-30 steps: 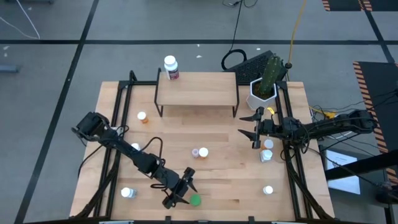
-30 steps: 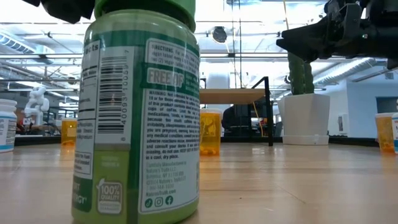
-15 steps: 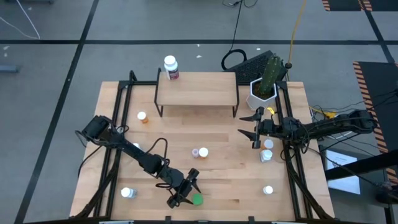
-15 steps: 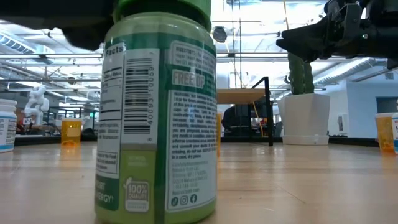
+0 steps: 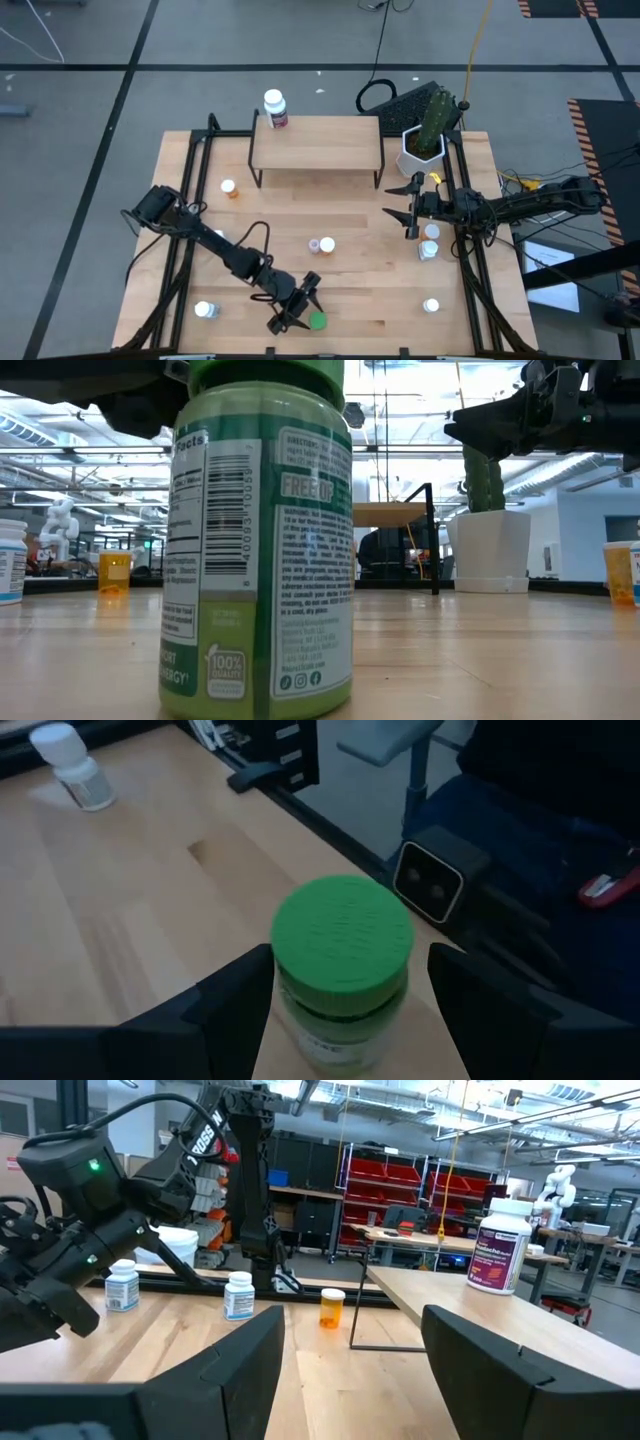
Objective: Pick and place medicine bottles onto shelf by color
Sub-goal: Put the green pill bottle on the shelf
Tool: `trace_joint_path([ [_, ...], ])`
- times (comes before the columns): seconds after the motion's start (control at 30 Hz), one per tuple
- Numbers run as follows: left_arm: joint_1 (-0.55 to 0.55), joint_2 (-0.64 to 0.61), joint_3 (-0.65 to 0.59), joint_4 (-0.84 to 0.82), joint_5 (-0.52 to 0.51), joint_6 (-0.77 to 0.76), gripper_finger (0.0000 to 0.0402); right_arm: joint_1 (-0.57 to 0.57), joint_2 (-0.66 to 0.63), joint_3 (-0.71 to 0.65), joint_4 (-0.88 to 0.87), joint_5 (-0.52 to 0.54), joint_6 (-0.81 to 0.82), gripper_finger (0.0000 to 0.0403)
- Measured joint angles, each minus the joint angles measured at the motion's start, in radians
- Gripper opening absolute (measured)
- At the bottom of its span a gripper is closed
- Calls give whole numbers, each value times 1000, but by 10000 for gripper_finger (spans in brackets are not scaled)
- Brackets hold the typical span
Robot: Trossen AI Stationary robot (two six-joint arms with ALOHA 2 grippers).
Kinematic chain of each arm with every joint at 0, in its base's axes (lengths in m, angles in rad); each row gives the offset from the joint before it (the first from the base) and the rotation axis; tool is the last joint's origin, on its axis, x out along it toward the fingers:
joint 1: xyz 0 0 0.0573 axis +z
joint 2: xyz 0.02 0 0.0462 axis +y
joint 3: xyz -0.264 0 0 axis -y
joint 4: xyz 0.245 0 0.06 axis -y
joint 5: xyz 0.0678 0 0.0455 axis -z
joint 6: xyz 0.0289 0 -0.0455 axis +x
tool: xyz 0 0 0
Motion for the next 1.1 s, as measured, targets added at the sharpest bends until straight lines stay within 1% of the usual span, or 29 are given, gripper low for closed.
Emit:
trace_joint_path([
  [0.07, 2, 0, 0, 11, 18, 17, 268, 0, 0, 0, -2, 0, 4, 233],
  [0.37, 7, 0, 0, 17, 22, 46, 269, 0, 0, 0, -11, 0, 26, 233],
  [0.5, 7, 17, 0, 57, 25, 46, 269, 0, 0, 0, -16, 0, 27, 233],
  [0.7, 21, 46, 0, 70, 70, 43, 268, 0, 0, 0, -17, 0, 34, 233],
  [0.8, 21, 46, 0, 74, 71, 52, 253, 0, 0, 0, -17, 0, 35, 233],
  [1.0, 29, 46, 1, 95, 89, 58, 196, 0, 0, 0, -17, 0, 35, 233],
  [1.1, 44, 46, 1, 94, 92, 43, 188, 0, 0, 0, -17, 0, 35, 233],
])
